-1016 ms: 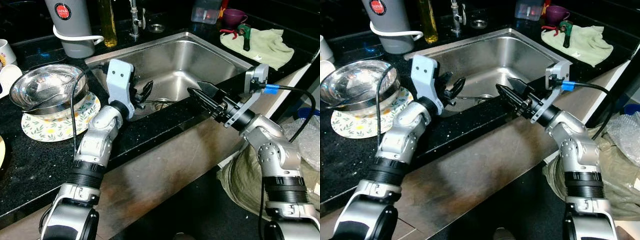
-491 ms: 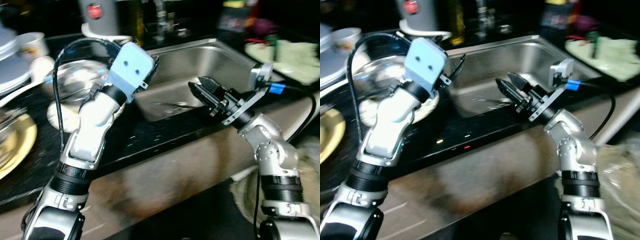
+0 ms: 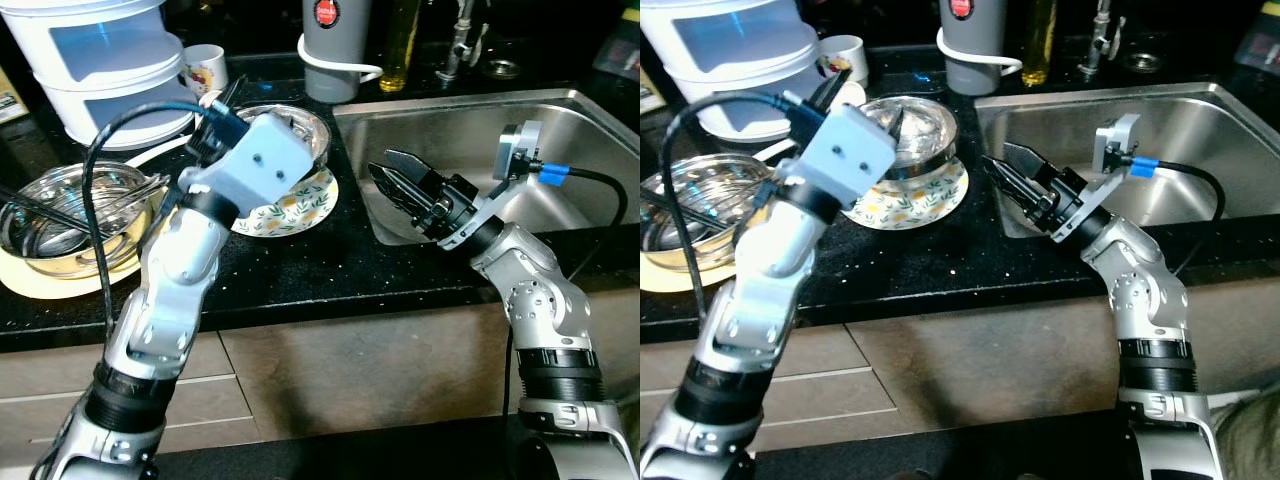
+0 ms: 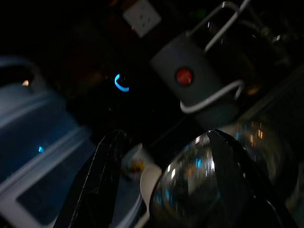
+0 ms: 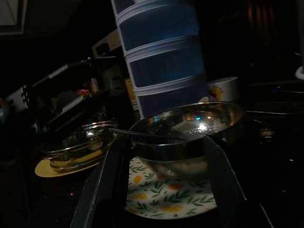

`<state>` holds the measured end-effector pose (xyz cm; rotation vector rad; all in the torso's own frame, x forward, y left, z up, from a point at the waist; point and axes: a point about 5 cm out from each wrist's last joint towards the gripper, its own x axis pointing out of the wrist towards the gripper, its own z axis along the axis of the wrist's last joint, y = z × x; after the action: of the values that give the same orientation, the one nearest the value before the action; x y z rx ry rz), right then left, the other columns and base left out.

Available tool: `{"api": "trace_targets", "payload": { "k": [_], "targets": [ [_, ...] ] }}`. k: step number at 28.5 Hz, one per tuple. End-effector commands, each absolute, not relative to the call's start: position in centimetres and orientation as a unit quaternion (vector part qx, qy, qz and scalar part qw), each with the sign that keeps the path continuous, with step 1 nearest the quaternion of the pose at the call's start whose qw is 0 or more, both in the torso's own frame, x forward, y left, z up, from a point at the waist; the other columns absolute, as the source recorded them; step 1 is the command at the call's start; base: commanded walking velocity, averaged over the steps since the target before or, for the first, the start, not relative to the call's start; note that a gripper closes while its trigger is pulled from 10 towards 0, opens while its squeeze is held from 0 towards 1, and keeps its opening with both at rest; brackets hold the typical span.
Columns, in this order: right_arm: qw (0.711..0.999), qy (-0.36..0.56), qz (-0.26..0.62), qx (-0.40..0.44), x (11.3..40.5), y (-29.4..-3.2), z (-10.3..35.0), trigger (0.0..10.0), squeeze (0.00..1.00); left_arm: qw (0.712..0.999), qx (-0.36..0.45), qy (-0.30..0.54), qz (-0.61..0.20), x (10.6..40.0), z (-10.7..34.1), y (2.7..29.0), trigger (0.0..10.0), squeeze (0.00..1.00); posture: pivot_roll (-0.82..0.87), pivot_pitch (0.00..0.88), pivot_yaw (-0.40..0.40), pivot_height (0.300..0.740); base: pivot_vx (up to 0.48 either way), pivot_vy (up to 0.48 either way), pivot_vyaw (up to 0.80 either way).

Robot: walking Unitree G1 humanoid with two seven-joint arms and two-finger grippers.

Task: Kitchen organization

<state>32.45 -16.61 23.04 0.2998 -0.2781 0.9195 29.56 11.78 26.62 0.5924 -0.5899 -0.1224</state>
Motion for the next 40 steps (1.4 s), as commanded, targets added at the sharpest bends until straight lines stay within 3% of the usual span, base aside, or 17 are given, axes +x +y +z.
{"api": "trace_targets", "payload": {
  "k": [1, 8, 14, 23, 40],
  "targets": [
    [0.875, -0.135, 0.443, 0.139, 32.5, -16.3, 23.1, 10.0, 0.0, 0.925, 0.268, -0.266, -0.041, 29.9, 25.9, 12.9, 10.0, 0.0, 0.04, 0.045, -0.015, 0.732, 0.0, 0.0, 0.8],
    [0.882, -0.136, 0.429, 0.142, 32.8, -16.3, 23.1, 10.0, 0.0, 0.965, 0.127, -0.223, -0.059, 31.0, 24.2, 15.1, 10.0, 0.0, 0.03, 0.039, -0.014, 0.732, 0.0, 0.0, 0.07],
    [0.882, -0.14, 0.427, 0.139, 32.8, -16.4, 23.3, 10.0, 0.0, 0.972, 0.067, -0.207, -0.087, 31.5, 23.3, 15.4, 10.0, 0.0, 0.02, 0.04, -0.013, 0.732, 0.0, 0.0, 0.0],
    [0.883, -0.142, 0.425, 0.136, 32.7, -16.5, 23.4, 10.0, 0.0, 0.972, 0.013, -0.207, -0.111, 31.6, 22.5, 15.2, 10.0, 0.0, 0.02, 0.047, -0.016, 0.732, 0.0, 0.0, 0.0],
    [0.882, -0.144, 0.427, 0.138, 32.5, -16.3, 23.5, 10.0, 0.0, 0.971, -0.002, -0.212, -0.114, 33.6, 22.5, 15.4, 10.0, 0.0, 0.0, 0.056, -0.012, 0.732, 0.0, 0.0, 0.0]
  ]
}}
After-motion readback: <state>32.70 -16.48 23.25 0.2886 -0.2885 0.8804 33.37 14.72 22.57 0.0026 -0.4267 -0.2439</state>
